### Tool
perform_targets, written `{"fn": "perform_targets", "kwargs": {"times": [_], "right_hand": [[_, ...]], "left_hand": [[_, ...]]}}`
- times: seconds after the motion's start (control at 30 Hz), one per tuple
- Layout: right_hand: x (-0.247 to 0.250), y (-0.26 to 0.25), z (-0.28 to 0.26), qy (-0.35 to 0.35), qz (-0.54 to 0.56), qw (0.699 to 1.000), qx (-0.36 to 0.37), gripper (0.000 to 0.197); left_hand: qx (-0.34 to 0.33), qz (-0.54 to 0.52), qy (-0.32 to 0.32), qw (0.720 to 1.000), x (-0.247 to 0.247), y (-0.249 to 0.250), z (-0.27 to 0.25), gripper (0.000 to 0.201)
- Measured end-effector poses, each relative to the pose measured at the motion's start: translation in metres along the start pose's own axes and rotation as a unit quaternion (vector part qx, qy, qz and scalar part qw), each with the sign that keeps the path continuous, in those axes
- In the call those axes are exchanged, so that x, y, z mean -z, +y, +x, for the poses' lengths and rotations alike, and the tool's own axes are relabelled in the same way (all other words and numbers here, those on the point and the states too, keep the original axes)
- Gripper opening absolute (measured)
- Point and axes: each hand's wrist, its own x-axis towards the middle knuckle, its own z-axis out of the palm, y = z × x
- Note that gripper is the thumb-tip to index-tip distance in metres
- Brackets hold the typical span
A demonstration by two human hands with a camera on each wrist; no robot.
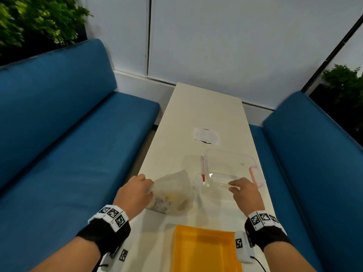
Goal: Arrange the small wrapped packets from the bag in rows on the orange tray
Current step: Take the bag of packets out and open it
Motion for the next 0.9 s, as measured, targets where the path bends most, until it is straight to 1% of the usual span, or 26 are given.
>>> {"fn": "perform_targets", "kwargs": {"times": [0.07, 0.17, 0.23, 0.27, 0.3, 0.33, 0.37, 0.4, 0.43, 0.47, 0.5, 0.53, 0.57, 0.6, 0.63, 0.67, 0.7, 0.73, 0.8, 0.87, 0.9], "right_hand": [[0.002, 0.004, 0.000, 0.006, 0.001, 1.000, -0.007, 0.019], [0.009, 0.007, -0.002, 0.006, 0.005, 1.000, -0.024, 0.018], [0.016, 0.005, -0.007, 0.006, -0.005, 1.000, -0.028, 0.020], [0.019, 0.003, -0.011, 0.015, -0.017, 1.000, -0.022, 0.023], [0.021, -0.001, -0.016, 0.035, -0.028, 0.999, -0.009, 0.027], [0.022, -0.008, -0.021, 0.062, -0.031, 0.998, 0.010, 0.029], [0.021, -0.018, -0.026, 0.086, -0.023, 0.995, 0.034, 0.029], [0.019, -0.030, -0.031, 0.098, -0.008, 0.993, 0.061, 0.027], [0.015, -0.042, -0.036, 0.095, 0.006, 0.991, 0.089, 0.023], [0.009, -0.056, -0.040, 0.081, 0.016, 0.990, 0.117, 0.020], [0.002, -0.068, -0.044, 0.061, 0.024, 0.988, 0.141, 0.017], [-0.005, -0.080, -0.047, 0.041, 0.032, 0.986, 0.160, 0.016], [-0.012, -0.091, -0.050, 0.023, 0.042, 0.984, 0.174, 0.017], [-0.017, -0.100, -0.052, 0.008, 0.055, 0.982, 0.183, 0.017], [-0.020, -0.110, -0.055, -0.003, 0.066, 0.980, 0.188, 0.017], [-0.021, -0.120, -0.057, -0.010, 0.075, 0.978, 0.194, 0.017], [-0.020, -0.130, -0.058, -0.012, 0.081, 0.975, 0.206, 0.017], [-0.017, -0.141, -0.060, -0.010, 0.084, 0.971, 0.225, 0.018], [-0.010, -0.164, -0.063, -0.012, 0.085, 0.958, 0.275, 0.020], [-0.005, -0.190, -0.068, -0.030, 0.076, 0.940, 0.330, 0.026], [-0.003, -0.202, -0.072, -0.043, 0.062, 0.930, 0.360, 0.030]], "left_hand": [[-0.007, -0.030, -0.015, 0.999, -0.006, -0.007, -0.004, 0.021], [-0.034, -0.098, -0.044, 0.994, -0.008, -0.018, -0.012, 0.037], [-0.052, -0.185, -0.053, 0.980, -0.002, -0.025, -0.021, 0.046], [-0.054, -0.242, -0.030, 0.968, 0.002, -0.028, -0.025, 0.049], [-0.035, -0.290, 0.010, 0.956, 0.005, -0.031, -0.028, 0.050], [-0.003, -0.329, 0.065, 0.942, 0.008, -0.032, -0.028, 0.050], [0.056, -0.349, 0.106, 0.929, 0.008, -0.036, -0.026, 0.048], [0.127, -0.361, 0.114, 0.917, 0.010, -0.039, -0.024, 0.049], [0.195, -0.370, 0.085, 0.904, 0.011, -0.043, -0.021, 0.054], [0.236, -0.385, 0.047, 0.891, 0.011, -0.047, -0.018, 0.059], [0.254, -0.407, 0.016, 0.877, 0.009, -0.050, -0.014, 0.058], [0.253, -0.437, 0.008, 0.863, 0.008, -0.052, -0.011, 0.047], [0.239, -0.455, 0.018, 0.858, 0.009, -0.050, -0.009, 0.029], [0.217, -0.460, 0.035, 0.860, 0.012, -0.047, -0.008, 0.011], [0.191, -0.459, 0.055, 0.866, 0.015, -0.045, -0.007, 0.003], [0.164, -0.463, 0.074, 0.868, 0.019, -0.041, -0.008, 0.005], [0.139, -0.478, 0.088, 0.863, 0.025, -0.038, -0.010, 0.006], [0.115, -0.499, 0.098, 0.853, 0.033, -0.034, -0.013, 0.008], [0.066, -0.522, 0.103, 0.844, 0.045, -0.029, -0.021, 0.014], [0.025, -0.516, 0.101, 0.850, 0.054, -0.025, -0.030, 0.015], [0.017, -0.518, 0.103, 0.849, 0.058, -0.023, -0.035, 0.014]]}}
